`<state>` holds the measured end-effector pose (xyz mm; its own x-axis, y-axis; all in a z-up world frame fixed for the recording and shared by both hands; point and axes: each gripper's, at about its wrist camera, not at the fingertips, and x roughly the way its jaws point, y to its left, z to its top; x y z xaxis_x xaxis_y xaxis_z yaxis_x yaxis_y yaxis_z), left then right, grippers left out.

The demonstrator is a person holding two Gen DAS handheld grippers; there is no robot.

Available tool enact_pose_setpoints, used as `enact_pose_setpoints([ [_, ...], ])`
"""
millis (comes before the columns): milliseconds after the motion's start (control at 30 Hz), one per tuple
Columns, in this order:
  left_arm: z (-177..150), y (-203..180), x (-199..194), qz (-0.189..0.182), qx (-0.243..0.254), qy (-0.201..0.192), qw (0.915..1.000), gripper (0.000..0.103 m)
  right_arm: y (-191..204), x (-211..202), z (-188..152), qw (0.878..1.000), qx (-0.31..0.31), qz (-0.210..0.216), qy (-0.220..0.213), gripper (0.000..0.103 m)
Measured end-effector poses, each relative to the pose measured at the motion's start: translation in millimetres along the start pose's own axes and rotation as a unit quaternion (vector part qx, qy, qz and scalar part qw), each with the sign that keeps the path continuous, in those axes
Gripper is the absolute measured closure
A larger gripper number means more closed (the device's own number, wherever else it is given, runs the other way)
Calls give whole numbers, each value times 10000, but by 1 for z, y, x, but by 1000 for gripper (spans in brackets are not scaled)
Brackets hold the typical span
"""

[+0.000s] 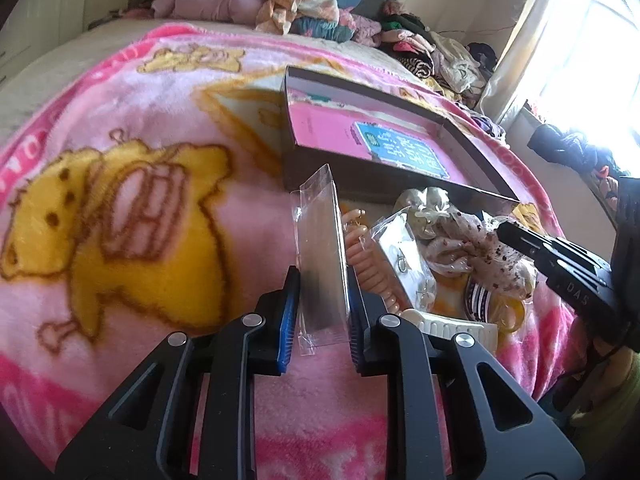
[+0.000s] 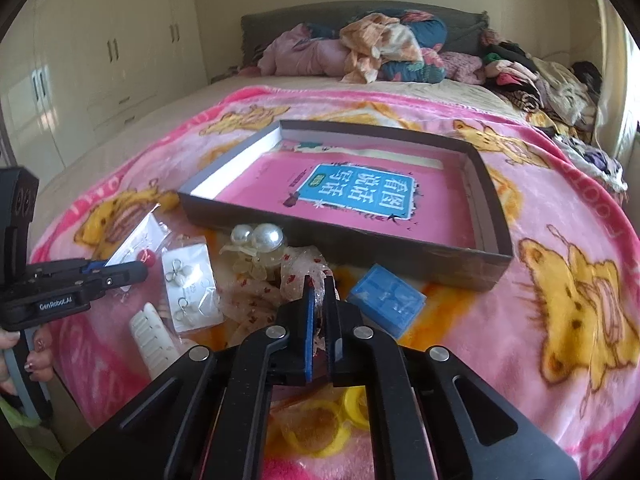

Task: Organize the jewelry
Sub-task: 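Carry both items into the brown box and open both tools to release them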

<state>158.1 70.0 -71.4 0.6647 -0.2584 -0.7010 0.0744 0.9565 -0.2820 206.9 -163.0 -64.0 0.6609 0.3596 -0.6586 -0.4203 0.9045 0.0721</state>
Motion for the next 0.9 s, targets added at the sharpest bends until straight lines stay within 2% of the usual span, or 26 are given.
enact_pose_setpoints([
  [133, 2, -5, -10, 0, 150, -105, 9998, 88, -6, -14, 1, 9997, 149, 15, -216, 99],
  [433, 20, -34, -15, -110, 592, -342, 9976, 88, -24, -48, 4, 9971, 301, -232, -657, 99],
  [900, 60, -64, 15, -137, 997, -414, 9941, 88, -64, -51, 25, 9924, 588, -618, -892, 99],
])
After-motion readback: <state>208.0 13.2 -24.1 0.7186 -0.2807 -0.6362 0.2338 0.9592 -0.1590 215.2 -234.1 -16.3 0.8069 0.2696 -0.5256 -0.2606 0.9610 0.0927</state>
